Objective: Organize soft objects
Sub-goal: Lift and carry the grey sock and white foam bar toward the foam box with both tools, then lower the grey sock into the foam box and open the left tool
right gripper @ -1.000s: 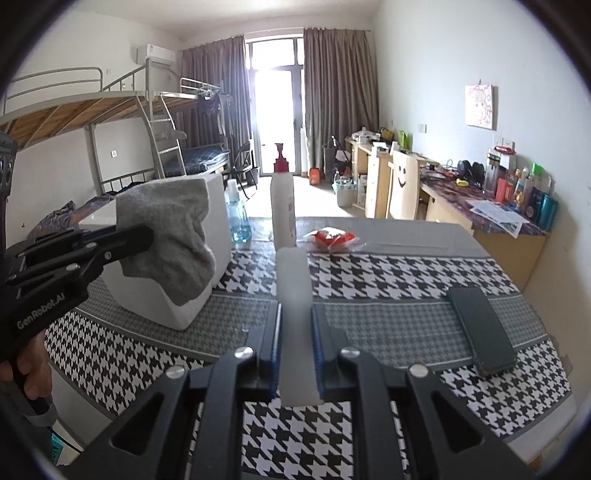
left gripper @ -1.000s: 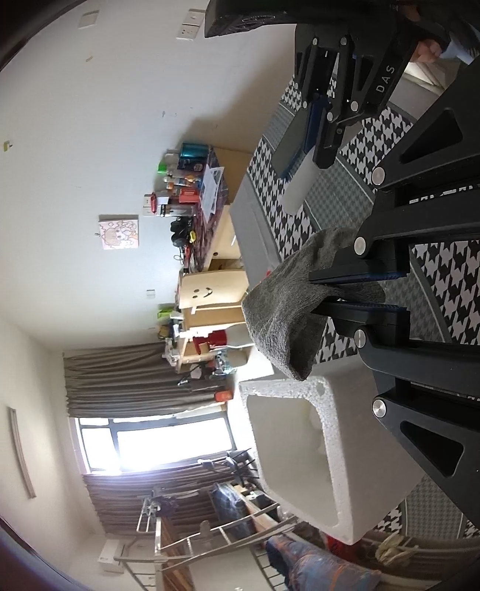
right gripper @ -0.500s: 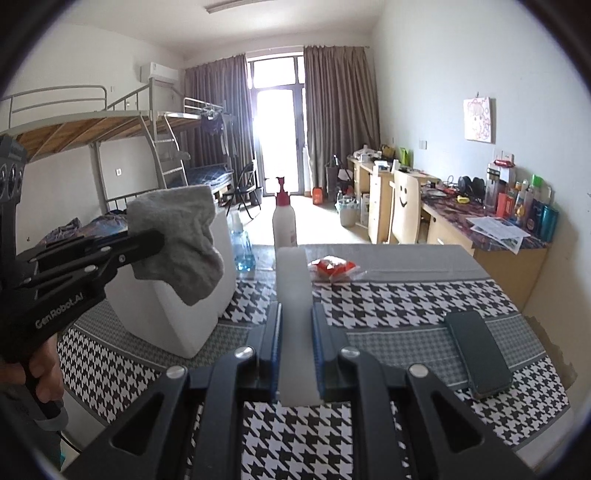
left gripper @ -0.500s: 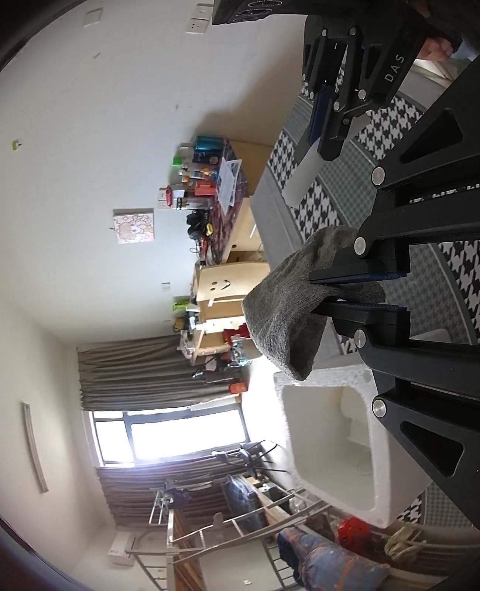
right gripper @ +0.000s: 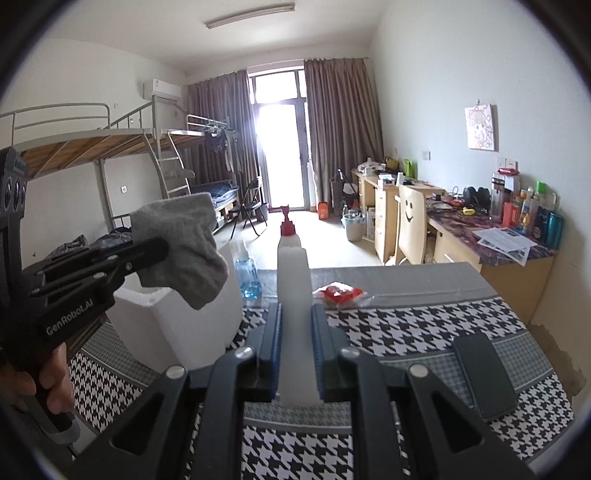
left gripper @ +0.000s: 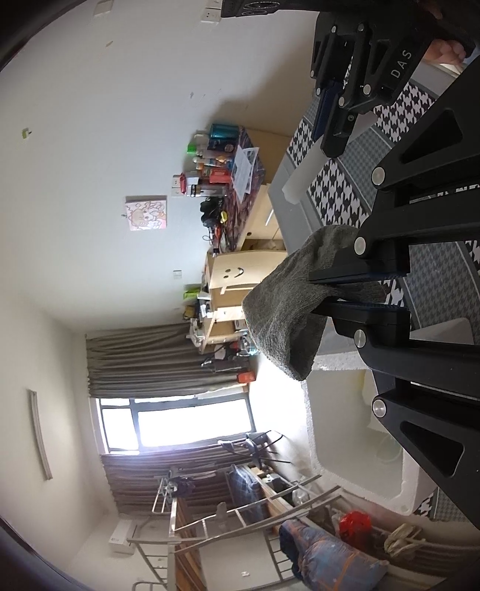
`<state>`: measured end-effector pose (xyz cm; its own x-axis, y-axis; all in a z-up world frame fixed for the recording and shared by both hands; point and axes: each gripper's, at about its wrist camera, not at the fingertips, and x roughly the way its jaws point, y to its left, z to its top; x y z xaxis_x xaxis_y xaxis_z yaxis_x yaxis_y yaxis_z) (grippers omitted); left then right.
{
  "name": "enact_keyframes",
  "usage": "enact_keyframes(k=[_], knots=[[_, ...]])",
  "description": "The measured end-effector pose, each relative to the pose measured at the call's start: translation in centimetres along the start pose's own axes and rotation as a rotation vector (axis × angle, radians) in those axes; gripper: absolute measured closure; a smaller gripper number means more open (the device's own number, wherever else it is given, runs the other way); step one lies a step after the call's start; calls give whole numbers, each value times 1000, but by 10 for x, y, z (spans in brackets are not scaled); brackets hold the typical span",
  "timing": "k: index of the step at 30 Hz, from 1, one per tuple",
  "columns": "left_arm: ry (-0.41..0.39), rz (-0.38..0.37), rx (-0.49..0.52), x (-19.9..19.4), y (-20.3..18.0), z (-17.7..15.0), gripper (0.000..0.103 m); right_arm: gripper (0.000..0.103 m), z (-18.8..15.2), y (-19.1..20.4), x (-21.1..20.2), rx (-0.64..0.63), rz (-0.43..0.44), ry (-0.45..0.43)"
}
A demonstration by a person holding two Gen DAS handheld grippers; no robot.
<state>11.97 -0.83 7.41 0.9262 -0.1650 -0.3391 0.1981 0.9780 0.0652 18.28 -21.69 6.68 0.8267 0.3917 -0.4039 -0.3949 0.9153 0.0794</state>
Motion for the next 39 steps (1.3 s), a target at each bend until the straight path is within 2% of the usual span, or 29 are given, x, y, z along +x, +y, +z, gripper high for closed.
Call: enact_keyframes(k=[12,22,32,39], knots=[[-13,61,-30,7,17,11,93,84,10,2,16,12,38,-1],[-24,134,-63,5,40,15,93,84,23,20,22,-2,90,-4],[-8,215,-107,3,65,9,93,84,29,44,37,-44,162,9],[15,240,-133,10,78,5,93,84,34,54,49,-55,183,30]])
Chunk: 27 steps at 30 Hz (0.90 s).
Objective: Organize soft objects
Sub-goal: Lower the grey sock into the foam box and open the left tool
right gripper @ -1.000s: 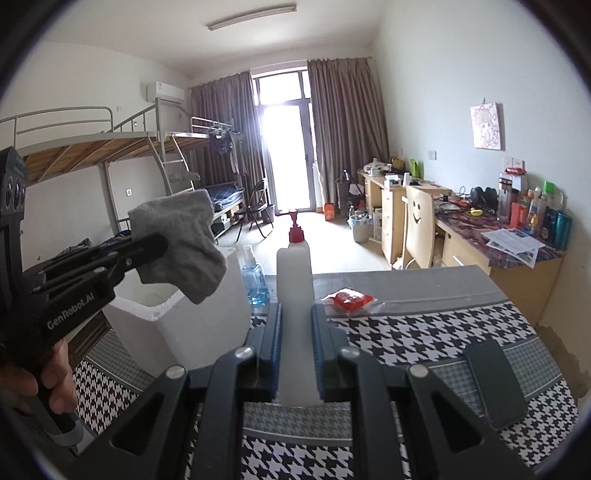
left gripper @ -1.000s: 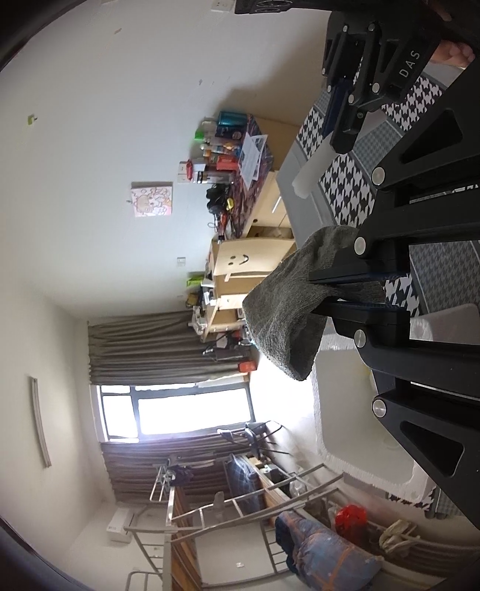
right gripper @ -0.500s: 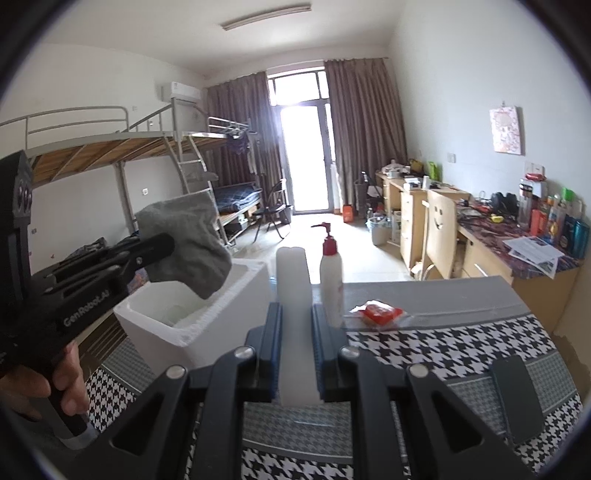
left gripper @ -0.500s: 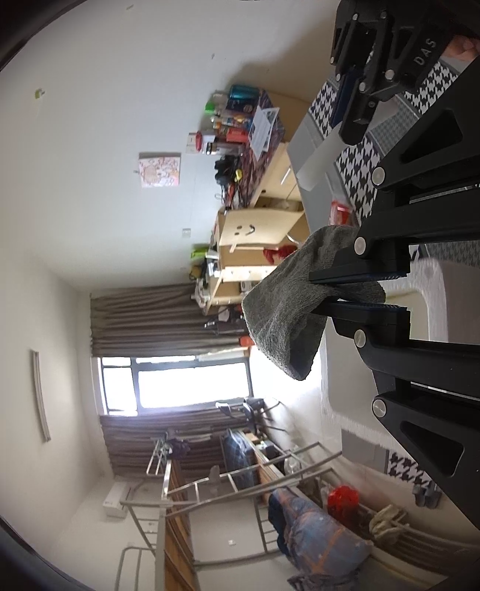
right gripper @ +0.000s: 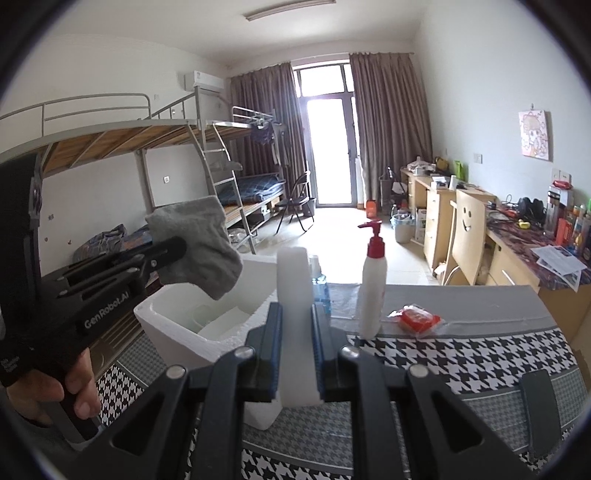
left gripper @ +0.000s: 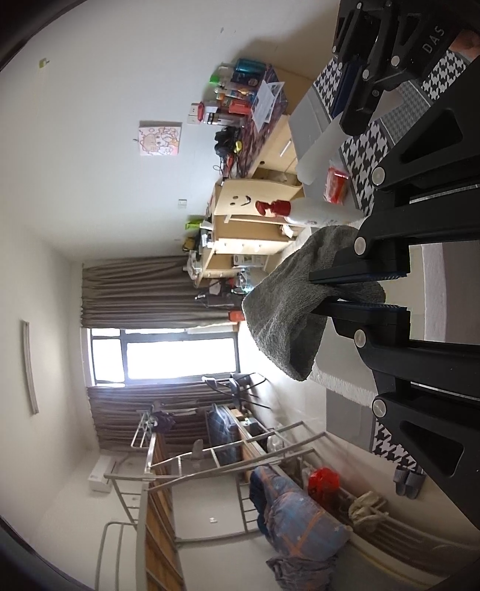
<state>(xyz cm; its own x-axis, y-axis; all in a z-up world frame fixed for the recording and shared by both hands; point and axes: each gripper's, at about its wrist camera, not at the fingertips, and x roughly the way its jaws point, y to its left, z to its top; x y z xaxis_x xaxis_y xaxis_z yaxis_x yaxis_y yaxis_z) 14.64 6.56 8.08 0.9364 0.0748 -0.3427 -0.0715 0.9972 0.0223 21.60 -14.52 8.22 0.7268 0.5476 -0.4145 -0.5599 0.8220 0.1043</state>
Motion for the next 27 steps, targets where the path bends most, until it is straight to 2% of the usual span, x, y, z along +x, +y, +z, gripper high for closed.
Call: enact_keyframes(k=[18,19,21,23,25,27], knots=[[124,2,-15,43,22,-10,92,85,4,11,24,-21,8,41],[127,4,-16,43,23,-11,89,85,4,11,26,-23,6,45],[132,12,-20,43,26,-10,74,85,4,12,27,-21,1,48],[128,22,-29,42,30,-10,41,84,4,12,29,-21,0,52],[111,38,-34,38,34,-10,32,84,5,14,30,-20,-1,54],[106,43,-39,37,36,-9,28,84,5,15,31,-16,-3,54]])
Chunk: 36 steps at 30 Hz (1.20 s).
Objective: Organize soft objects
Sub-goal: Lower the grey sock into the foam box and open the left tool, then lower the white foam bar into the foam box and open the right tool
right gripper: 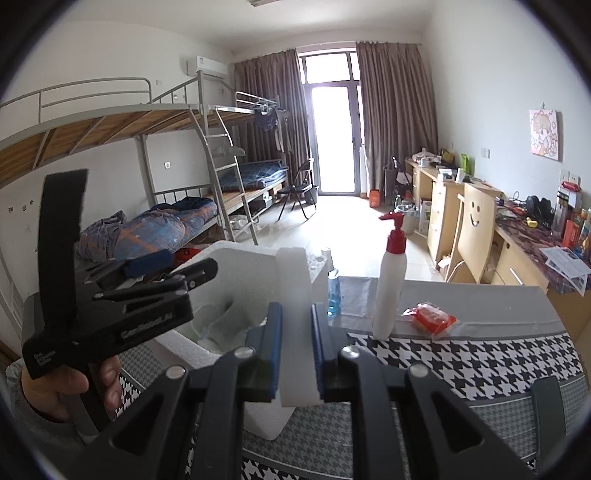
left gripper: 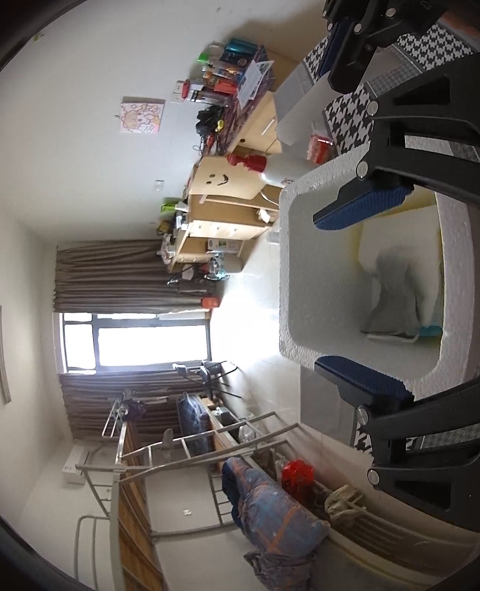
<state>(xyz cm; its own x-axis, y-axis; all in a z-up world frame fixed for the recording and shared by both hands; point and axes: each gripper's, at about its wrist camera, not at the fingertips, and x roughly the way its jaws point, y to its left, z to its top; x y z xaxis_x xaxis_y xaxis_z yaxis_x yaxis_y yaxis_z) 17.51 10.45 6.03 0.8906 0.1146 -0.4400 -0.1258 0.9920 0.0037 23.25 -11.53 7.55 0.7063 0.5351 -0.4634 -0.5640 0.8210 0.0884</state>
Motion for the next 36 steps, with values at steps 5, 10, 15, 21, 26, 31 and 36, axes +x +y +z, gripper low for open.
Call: enact_keyframes(k=[5,10,15,21,26,31,36], knots=[[-34,19,-33,-9,12,-2,11,84,2,3,2,-5,1,3],[-52,22,-55,-17,20,-2,6,84,4,10,4,-22,6,0],[-69,37,-58,-23,24,-4,1,84,6,14,8,-20,27,2],[-62,56,-74,-26,34,-10,1,84,7,20,17,-31,31,11],[-57,76,-63,-29,40,-14,1,84,9,25,22,-39,38,16],[-66,84,-74,-36,48,-19,1,84,12,29,30,-41,48,26],[-75,95,-71,-41,53,-24,1,84,12,34,39,-53,61,38]])
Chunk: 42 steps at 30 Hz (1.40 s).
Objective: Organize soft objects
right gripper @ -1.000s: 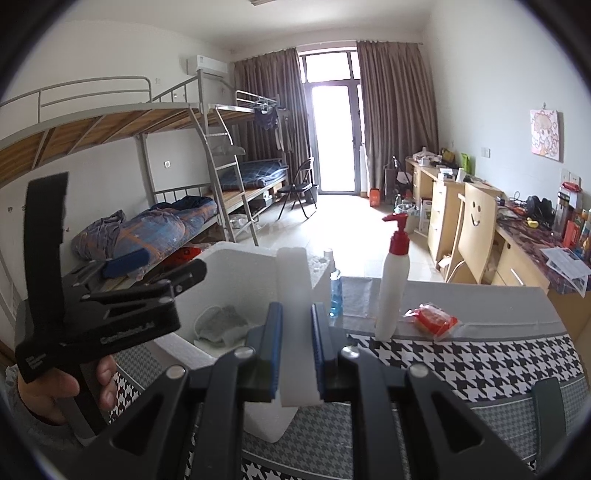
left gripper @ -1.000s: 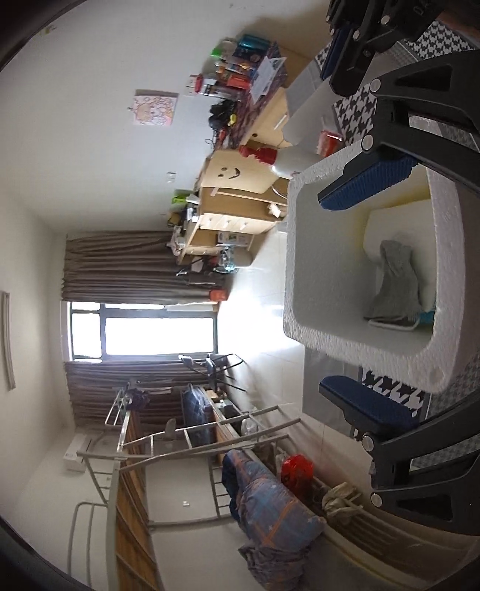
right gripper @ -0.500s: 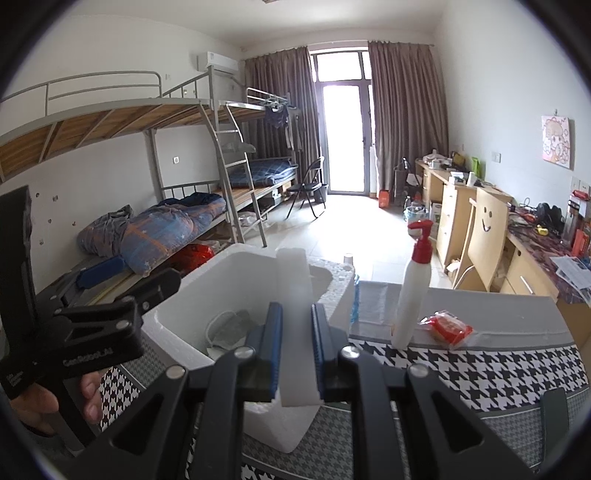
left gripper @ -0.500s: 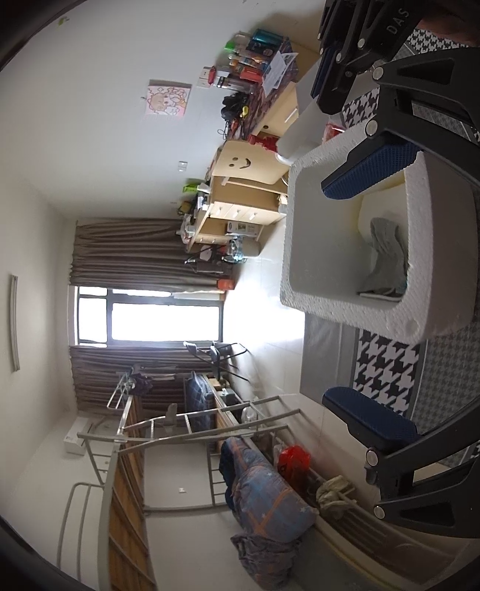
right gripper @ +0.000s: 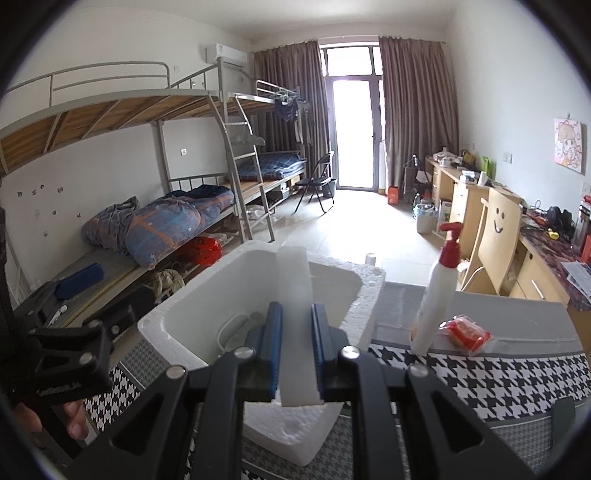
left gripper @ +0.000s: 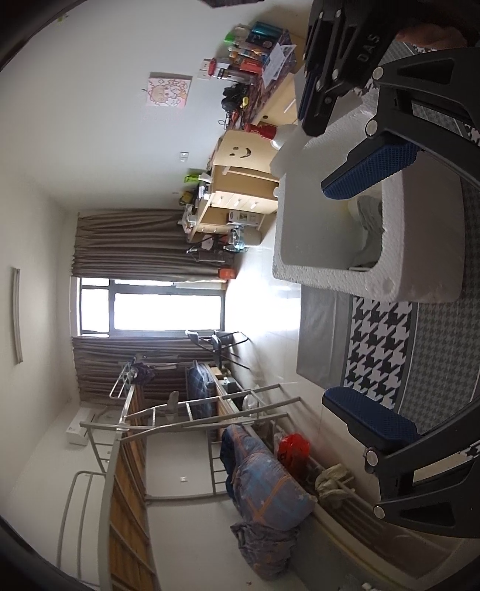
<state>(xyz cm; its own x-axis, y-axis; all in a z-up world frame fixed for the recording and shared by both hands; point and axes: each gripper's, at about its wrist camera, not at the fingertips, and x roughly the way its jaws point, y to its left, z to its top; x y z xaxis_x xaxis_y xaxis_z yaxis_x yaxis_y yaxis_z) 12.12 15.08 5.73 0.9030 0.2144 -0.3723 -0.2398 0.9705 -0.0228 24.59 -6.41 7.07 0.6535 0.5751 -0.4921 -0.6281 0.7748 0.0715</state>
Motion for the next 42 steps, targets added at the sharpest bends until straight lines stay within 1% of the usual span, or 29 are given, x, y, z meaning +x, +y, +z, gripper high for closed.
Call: enact_keyframes(k=[4,14,24,25,27,29,30,31,32,33,34,36,42], knots=[[-6,12,-2,-3,4,-3,1,84,3,2,8,4,18,19],[0,29,-17,-6,14,-7,1,84,6,11,26,-11,2,53],[6,28,-23,-8,16,-12,1,84,6,17,40,-9,8,97],[7,28,-24,-9,16,-12,1,78,6,16,41,-10,8,101],[6,28,-27,-9,16,-11,1,77,5,18,42,-19,-2,108],[6,28,-25,-9,16,-11,1,69,4,19,43,-29,-16,113],[6,27,-23,-10,16,-11,1,55,4,19,43,-33,-14,115],[5,28,-22,-10,16,-11,1,38,4,19,41,-36,-12,114],[4,29,-23,-10,16,-11,1,31,4,18,40,-35,-14,106],[4,30,-24,-10,16,-11,1,21,4,18,37,-31,-19,94],[5,29,-22,-10,16,-11,1,18,4,17,33,-25,-16,79],[6,30,-20,-12,16,-10,1,17,5,15,28,-24,2,66],[-11,21,-24,-20,11,-7,1,17,3,12,16,-19,-3,52]])
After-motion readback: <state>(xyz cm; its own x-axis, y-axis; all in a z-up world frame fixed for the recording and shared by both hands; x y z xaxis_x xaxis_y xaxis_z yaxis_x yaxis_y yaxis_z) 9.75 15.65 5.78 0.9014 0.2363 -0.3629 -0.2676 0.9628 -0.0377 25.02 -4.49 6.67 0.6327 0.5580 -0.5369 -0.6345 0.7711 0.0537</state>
